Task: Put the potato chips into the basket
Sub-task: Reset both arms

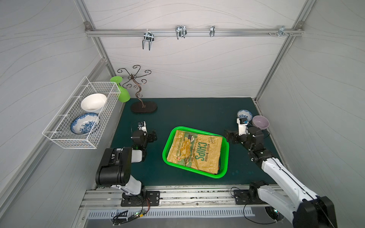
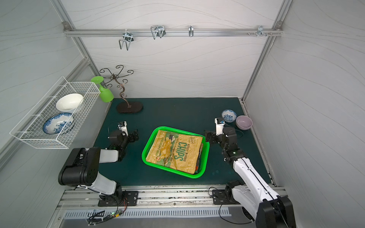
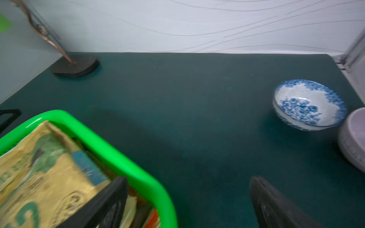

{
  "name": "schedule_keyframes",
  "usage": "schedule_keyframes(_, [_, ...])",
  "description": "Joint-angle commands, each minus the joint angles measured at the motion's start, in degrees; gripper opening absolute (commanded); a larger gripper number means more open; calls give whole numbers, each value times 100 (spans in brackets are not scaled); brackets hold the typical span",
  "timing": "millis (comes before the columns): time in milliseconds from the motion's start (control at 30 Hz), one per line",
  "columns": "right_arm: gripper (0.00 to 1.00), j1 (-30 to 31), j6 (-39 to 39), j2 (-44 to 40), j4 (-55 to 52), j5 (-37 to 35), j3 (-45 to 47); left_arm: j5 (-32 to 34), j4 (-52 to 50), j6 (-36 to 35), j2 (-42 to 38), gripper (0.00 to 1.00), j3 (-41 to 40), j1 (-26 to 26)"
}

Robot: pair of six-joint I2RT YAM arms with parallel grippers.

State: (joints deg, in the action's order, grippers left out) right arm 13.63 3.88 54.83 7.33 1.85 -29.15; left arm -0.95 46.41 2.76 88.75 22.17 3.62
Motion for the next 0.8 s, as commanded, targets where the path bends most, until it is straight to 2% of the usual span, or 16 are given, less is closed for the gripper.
schedule_keyframes(0, [99, -361, -342, 176, 885, 90, 229, 34, 160, -49, 10, 99, 184, -11])
schedule_keyframes(233, [99, -917, -438, 950, 1695, 179, 603, 34, 158, -51, 9, 99, 182, -13])
schedule_keyframes(567, [99, -966, -672, 2084, 3236, 127, 913, 36, 162, -53, 5, 99, 182, -13])
schedule_keyframes(767, [99, -1085, -510, 2385, 3388, 237, 735, 35, 158, -48, 6, 99, 182, -11])
